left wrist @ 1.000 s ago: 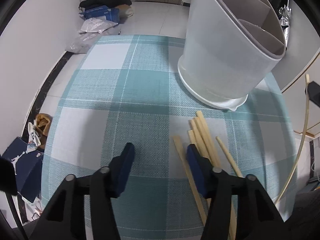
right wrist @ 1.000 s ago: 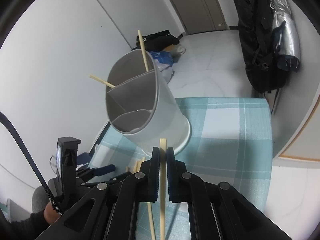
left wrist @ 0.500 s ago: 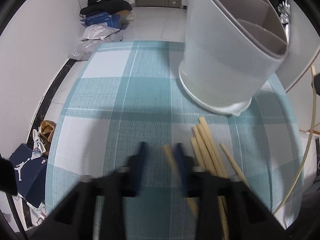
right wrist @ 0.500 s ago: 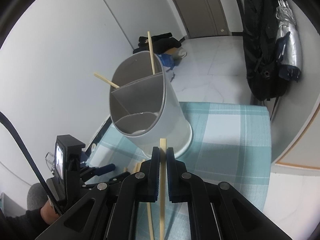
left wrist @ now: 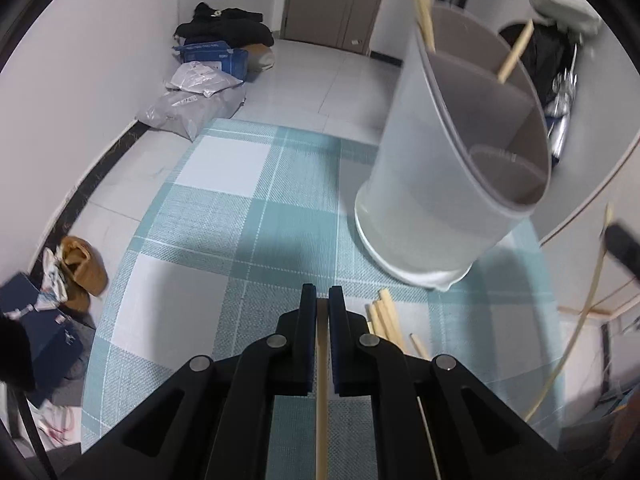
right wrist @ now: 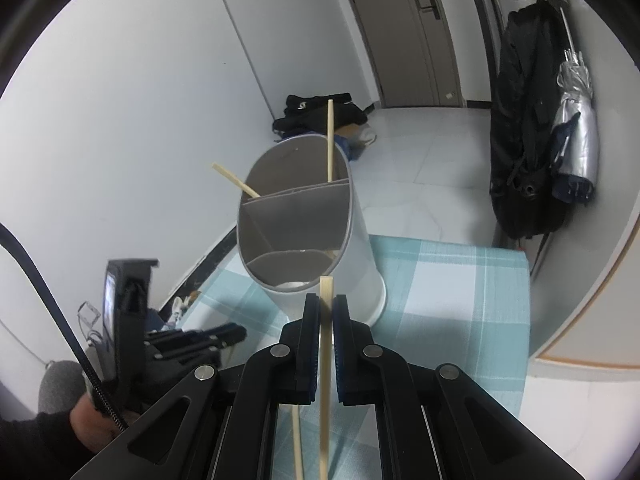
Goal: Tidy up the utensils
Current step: 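Lift the chopstick toward the holder with the right gripper while the left gripper grasps another chopstick, then carry both held chopsticks up over the white holder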
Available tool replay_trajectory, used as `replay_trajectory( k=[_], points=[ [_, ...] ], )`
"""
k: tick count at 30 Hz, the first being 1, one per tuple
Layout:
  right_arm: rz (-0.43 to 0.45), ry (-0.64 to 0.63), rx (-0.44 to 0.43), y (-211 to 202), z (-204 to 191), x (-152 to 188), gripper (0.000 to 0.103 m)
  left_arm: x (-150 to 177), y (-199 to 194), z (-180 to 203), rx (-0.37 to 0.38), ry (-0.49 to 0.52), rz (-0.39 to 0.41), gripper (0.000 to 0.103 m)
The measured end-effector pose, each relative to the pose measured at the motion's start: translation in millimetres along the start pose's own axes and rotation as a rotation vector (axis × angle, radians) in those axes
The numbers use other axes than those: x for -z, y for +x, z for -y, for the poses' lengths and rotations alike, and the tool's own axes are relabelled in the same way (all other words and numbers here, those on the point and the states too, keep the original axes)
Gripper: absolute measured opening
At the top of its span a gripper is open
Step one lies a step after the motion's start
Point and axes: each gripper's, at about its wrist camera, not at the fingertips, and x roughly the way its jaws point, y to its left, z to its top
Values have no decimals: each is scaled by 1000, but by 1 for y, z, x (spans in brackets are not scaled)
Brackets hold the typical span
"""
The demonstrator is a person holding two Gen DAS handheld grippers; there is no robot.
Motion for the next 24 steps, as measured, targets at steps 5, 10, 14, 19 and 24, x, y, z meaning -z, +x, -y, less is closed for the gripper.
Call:
replay_trajectory(
  k=[5,10,14,19,24],
  points=[
    [30,-11,13,-9,-2,2,6,-12,-34,-8,64,-61,135,3],
    [84,-17,22,-22,-6,1,6,-21,-80,1,110,-50,316,3],
    [116,-31,28,-30,-14,1,5,-29,-104,7,132,-52,403,3],
    [130,-32,38,-34,-21,2,5,-31,-125,7,151,-68,455,3],
    [160,-1,41,-43,-21,3,5,-38,-145,9,185,-89,512,3]
  ],
)
